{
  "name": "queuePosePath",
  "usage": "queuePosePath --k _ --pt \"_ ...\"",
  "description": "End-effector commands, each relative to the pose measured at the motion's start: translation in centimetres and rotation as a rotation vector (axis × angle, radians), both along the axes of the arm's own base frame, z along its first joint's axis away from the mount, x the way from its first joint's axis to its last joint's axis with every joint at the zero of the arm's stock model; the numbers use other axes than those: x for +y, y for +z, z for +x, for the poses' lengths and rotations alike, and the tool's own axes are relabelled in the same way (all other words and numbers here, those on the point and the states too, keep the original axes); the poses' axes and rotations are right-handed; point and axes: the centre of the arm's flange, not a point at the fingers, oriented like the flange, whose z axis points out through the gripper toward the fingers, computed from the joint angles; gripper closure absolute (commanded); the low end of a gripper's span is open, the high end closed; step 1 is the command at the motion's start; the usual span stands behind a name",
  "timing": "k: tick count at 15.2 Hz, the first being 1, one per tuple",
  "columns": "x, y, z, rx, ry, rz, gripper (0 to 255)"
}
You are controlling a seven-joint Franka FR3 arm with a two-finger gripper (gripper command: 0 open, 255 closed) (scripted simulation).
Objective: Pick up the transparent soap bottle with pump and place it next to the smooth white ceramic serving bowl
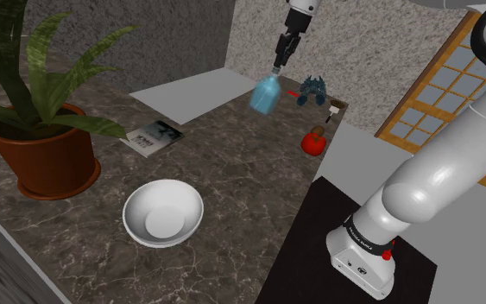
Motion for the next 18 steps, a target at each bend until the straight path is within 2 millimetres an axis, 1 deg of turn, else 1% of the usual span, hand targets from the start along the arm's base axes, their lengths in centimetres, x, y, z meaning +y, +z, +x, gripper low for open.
queuePosePath --k 1,18 --pt "-0.1 1.0 0.0 0.0 0.0 0.0 255" --pt "-0.1 10.0 0.0 0.0 0.0 0.0 255"
